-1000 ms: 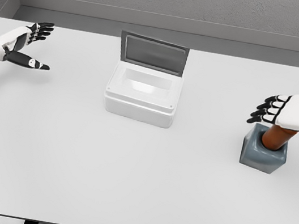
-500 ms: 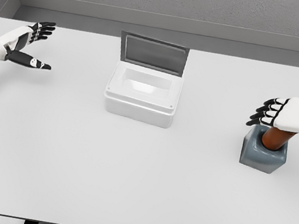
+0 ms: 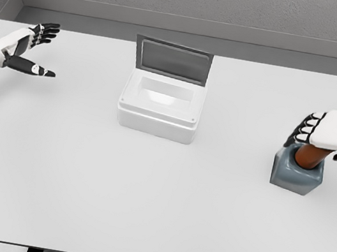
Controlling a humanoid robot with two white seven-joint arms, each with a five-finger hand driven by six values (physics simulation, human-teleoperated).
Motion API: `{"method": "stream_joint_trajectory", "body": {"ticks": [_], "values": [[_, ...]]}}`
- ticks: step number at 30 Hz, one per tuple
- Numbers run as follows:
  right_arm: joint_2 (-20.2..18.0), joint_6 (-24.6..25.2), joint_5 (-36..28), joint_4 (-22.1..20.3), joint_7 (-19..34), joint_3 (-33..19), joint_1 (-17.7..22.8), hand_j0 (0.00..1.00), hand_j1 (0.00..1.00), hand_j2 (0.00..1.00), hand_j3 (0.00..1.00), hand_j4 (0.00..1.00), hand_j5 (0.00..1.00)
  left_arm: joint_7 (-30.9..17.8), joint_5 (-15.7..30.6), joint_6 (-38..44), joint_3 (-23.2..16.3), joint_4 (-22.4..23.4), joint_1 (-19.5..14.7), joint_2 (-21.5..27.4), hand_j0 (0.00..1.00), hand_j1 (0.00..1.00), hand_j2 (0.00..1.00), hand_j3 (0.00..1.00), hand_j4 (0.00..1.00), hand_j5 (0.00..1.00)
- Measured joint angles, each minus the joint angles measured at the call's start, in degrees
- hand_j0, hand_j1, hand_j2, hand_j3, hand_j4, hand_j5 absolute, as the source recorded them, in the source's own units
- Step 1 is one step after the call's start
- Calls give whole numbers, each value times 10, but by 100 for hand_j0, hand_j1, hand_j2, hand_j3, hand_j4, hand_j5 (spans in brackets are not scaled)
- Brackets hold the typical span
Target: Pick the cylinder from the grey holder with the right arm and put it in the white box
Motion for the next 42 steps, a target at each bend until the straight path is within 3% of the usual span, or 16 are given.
{"method": "stream_joint_trajectory", "body": {"ticks": [3, 6, 7, 14, 19, 23, 30, 42], "values": [[-1, 0, 0, 0, 0, 0, 0, 43, 43, 43, 43, 43, 43, 0, 0, 0, 2, 0, 1, 1, 100, 100, 100, 100, 100, 100], [-2, 0, -1, -1, 0, 0, 0, 37, 37, 37, 37, 37, 37, 0, 1, 0, 7, 1, 1, 1, 100, 100, 100, 100, 100, 100], [-2, 0, 0, -1, 0, 0, 0, 31, 31, 31, 31, 31, 31, 0, 1, 1, 8, 1, 1, 2, 100, 100, 100, 100, 100, 100], [-15, 0, 1, 1, -1, -3, 1, 25, 25, 25, 25, 25, 25, 0, 1, 1, 13, 1, 1, 2, 100, 100, 100, 100, 100, 100], [-33, -1, -26, 4, -1, -42, -10, 25, 25, 25, 25, 25, 25, 0, 1, 1, 13, 1, 1, 3, 100, 100, 100, 100, 100, 100], [19, -1, -47, 7, -1, -55, -15, 25, 25, 25, 25, 25, 25, 0, 0, 1, 13, 1, 1, 2, 100, 100, 100, 100, 100, 100], [161, -1, -51, 51, -1, -55, -53, 25, 25, 25, 25, 25, 25, 0, 0, -1, 13, -1, 2, 3, 100, 100, 100, 100, 100, 100], [276, -1, -43, 132, 1, -21, -109, 26, 26, 26, 26, 26, 26, 0, 0, -1, 13, -2, 1, 4, 100, 100, 100, 100, 100, 100]]}}
